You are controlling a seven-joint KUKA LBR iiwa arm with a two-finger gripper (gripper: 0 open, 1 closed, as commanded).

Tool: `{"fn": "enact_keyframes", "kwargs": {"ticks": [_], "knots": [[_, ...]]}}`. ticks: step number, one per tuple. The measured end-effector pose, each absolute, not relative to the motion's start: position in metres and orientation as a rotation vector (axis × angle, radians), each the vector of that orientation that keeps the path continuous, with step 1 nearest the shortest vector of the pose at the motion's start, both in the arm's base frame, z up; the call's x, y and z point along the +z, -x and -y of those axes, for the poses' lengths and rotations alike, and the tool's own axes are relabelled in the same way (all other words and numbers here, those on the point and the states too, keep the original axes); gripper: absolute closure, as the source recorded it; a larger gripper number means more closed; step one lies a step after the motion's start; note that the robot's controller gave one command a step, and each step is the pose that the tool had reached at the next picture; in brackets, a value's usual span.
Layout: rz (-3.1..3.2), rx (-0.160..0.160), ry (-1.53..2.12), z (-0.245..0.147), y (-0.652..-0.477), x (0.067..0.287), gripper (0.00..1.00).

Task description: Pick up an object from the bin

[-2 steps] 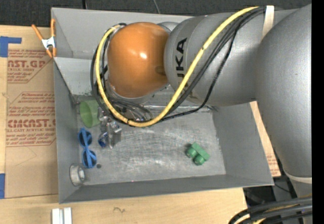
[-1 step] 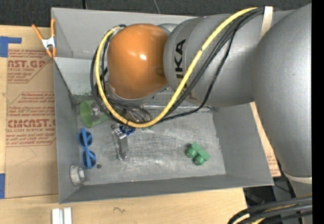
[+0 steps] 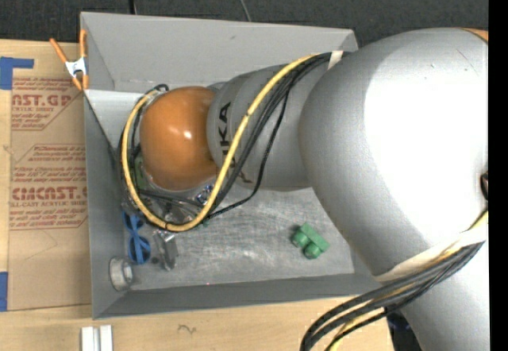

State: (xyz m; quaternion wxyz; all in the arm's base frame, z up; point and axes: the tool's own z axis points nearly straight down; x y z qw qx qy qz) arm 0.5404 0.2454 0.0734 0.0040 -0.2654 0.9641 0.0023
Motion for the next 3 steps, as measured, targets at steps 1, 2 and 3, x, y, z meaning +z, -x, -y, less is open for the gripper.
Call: {"fn": "enact_keyframes", "kwargs": {"ticks": [1,2,3], "knots": [[-3.026,0.004,0.832,-0.244,-0.540,0.075,1.00],[-2.992,-0.001,0.928,-0.216,-0.593,0.112,1.00],[-2.978,0.002,0.998,-0.207,-0.578,0.107,1.00]]}}
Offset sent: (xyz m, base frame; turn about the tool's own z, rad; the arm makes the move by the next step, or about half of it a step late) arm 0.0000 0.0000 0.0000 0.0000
